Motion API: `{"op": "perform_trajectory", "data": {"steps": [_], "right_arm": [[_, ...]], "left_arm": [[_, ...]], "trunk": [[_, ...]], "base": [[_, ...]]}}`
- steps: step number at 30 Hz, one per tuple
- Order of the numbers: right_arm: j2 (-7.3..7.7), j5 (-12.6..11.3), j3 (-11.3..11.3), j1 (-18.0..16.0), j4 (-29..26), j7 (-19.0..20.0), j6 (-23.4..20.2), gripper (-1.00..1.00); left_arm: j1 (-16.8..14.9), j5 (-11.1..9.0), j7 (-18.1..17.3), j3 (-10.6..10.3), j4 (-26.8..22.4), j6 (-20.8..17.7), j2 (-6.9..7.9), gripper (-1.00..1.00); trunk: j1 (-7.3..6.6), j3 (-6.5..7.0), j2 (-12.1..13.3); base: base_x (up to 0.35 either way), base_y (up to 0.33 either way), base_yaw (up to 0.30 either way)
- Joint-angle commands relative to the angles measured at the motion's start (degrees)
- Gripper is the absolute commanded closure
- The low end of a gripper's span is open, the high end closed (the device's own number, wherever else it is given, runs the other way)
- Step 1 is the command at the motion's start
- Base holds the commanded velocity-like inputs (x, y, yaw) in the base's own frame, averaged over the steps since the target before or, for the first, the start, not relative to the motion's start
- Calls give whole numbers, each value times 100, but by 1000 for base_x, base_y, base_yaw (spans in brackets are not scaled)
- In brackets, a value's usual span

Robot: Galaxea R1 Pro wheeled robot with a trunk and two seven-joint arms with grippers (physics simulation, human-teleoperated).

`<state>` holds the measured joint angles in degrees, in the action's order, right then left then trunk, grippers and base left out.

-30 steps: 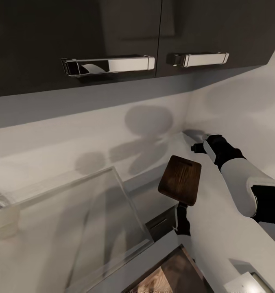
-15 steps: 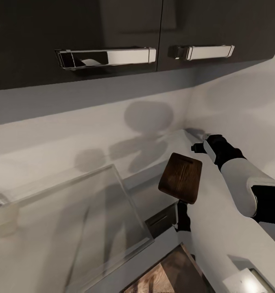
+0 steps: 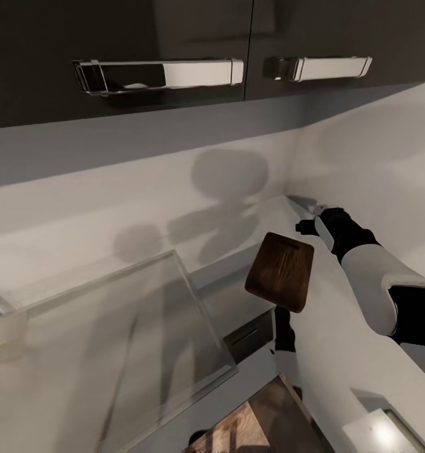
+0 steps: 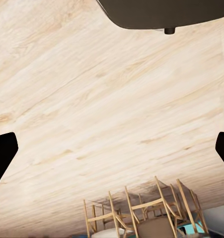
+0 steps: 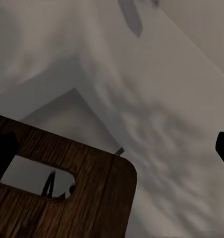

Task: In the kitchen, take the Vidalia onion out of the sink, dice it on the chopping board with the paring knife, put the diced onion into the bowl on the countertop, then place both the paring knife and the chopping board into the sink.

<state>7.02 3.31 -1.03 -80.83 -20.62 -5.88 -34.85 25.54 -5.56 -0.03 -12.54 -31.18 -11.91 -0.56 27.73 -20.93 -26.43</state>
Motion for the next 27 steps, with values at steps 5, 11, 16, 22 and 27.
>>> {"op": "perform_trajectory", "data": {"steps": [5, 11, 16, 22, 27], "right_arm": [[1, 38, -11, -3, -11, 1, 111, -100], [1, 37, -11, -3, -27, 6, 134, -100], [5, 38, -11, -3, -29, 7, 144, -100], [30, 38, -11, -3, -18, 0, 259, -100], [42, 39, -11, -3, -4, -1, 328, -100]], "left_arm": [[4, -58, 3, -11, -20, -40, 3, -100], [4, -58, 7, -13, -20, -40, 3, -100], [4, -56, 11, -11, -20, -40, 3, -100], [4, -58, 11, -12, -20, -40, 3, -100], [4, -59, 12, -11, -20, -40, 3, -100]], "trunk": [[3, -55, -10], [3, -111, -10], [3, -158, -10], [3, -214, -10], [3, -261, -10]], "base": [[0, 0, 0], [0, 0, 0], [0, 0, 0], [0, 0, 0], [0, 0, 0]]}}
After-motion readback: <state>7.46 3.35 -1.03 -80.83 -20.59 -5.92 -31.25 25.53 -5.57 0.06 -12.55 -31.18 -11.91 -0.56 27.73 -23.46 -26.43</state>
